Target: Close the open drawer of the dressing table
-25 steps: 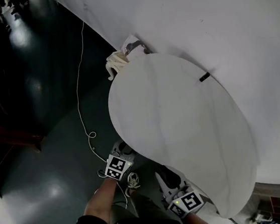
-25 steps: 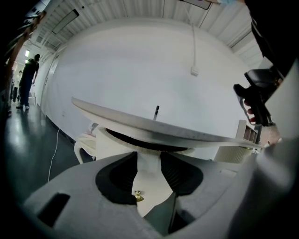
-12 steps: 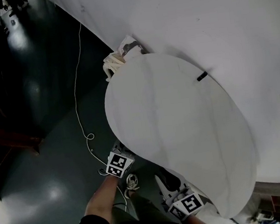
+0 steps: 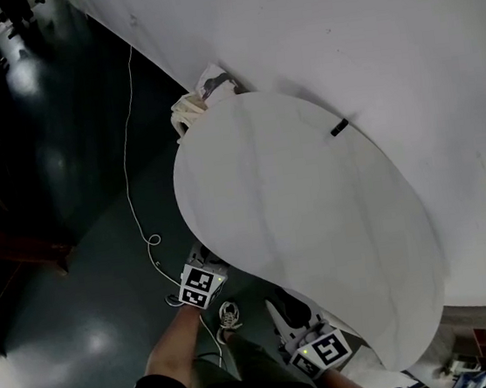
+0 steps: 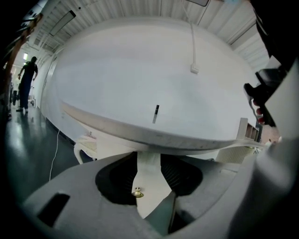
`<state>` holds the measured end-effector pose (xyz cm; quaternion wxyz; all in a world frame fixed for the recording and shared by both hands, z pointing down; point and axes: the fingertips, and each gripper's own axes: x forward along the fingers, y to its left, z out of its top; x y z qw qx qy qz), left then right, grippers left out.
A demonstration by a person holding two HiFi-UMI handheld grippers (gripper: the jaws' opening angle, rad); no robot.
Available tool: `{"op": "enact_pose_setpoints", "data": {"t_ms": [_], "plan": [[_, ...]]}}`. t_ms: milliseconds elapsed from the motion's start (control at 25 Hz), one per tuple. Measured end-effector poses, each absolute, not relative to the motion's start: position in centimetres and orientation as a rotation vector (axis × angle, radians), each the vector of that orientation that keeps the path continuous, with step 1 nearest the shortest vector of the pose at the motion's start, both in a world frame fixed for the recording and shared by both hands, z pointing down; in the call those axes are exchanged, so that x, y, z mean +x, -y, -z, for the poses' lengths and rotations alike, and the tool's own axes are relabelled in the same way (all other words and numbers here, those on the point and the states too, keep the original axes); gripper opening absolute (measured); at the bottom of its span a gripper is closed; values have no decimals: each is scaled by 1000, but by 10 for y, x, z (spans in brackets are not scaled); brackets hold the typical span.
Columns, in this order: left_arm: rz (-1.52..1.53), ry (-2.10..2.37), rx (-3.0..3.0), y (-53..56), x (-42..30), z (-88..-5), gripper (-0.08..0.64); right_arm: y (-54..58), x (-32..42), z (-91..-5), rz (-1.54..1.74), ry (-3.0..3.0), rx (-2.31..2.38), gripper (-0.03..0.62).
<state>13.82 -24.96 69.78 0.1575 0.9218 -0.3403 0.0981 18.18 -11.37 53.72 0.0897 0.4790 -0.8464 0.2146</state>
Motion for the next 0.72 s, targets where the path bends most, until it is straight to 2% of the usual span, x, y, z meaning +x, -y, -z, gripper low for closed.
{"op": "enact_pose_setpoints", "data": {"t_ms": [440,720], "plan": [[-366,977,2637,222,110,-682,152,106,177,-524,-597,2515,1483,95],[-456,1027,2635,200,72,-658,97,101,174,-502,-557,2510,1580,83]]}}
